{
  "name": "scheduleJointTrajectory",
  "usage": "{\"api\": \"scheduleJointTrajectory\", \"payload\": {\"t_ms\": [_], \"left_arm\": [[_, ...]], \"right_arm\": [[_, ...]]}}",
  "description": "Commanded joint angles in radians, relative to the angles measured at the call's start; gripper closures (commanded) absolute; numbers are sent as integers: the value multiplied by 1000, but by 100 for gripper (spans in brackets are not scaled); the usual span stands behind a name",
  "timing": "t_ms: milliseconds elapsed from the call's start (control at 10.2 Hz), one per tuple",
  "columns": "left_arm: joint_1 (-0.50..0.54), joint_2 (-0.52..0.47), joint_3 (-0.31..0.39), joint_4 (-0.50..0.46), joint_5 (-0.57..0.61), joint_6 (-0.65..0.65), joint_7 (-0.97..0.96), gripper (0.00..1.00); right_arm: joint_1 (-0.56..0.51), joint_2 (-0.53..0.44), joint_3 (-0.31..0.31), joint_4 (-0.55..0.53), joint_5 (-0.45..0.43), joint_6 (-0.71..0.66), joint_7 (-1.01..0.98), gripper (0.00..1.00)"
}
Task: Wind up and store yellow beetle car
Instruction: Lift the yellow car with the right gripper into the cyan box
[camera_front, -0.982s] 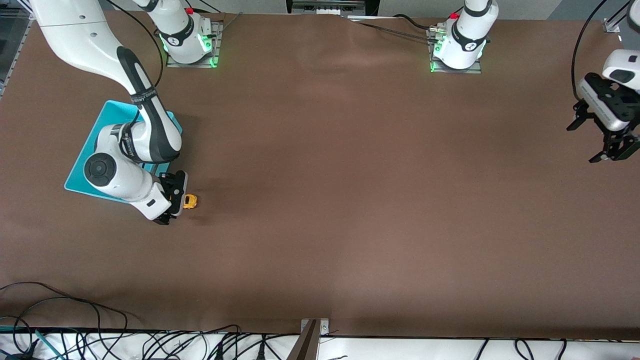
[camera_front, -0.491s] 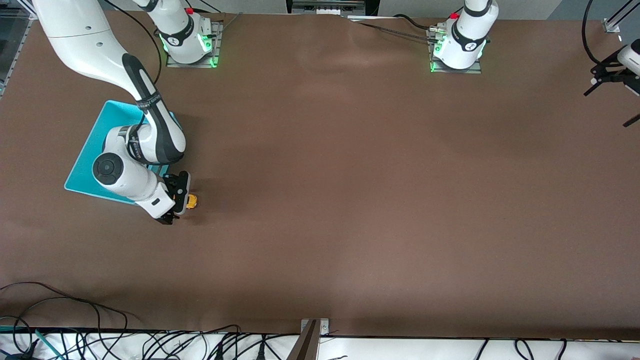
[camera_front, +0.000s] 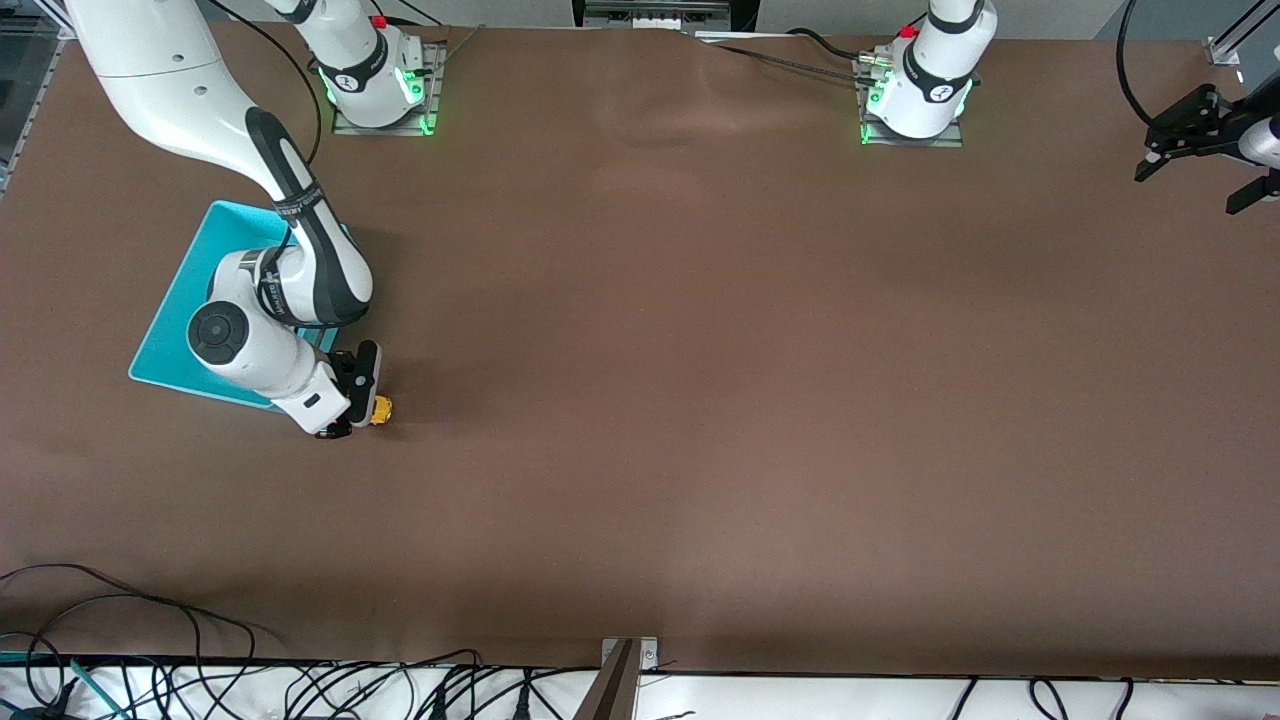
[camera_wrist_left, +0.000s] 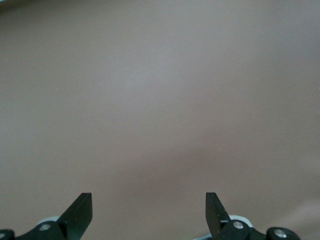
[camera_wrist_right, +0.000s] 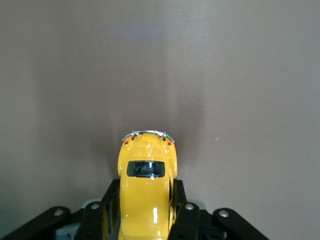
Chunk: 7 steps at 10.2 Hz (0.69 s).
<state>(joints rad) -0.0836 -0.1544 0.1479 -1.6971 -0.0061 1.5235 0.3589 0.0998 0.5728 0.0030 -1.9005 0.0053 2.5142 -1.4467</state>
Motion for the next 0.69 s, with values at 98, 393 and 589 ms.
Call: {"api": "scheduleJointTrajectory", "payload": {"t_ms": [98,393,589], "left_arm": [[10,68,-21,111,3,-62,-153,0],[-1,84,-18,128,8,-60,-152,0],[-4,85,-18,129,8,-60,-149,0]], "right_arm": [[-3,-175,17,-12,18,-52,34,100],[-3,-322,-9,-9,12,-327,253,100],[-3,-461,-73,-133,-1,-402,272,100]]}}
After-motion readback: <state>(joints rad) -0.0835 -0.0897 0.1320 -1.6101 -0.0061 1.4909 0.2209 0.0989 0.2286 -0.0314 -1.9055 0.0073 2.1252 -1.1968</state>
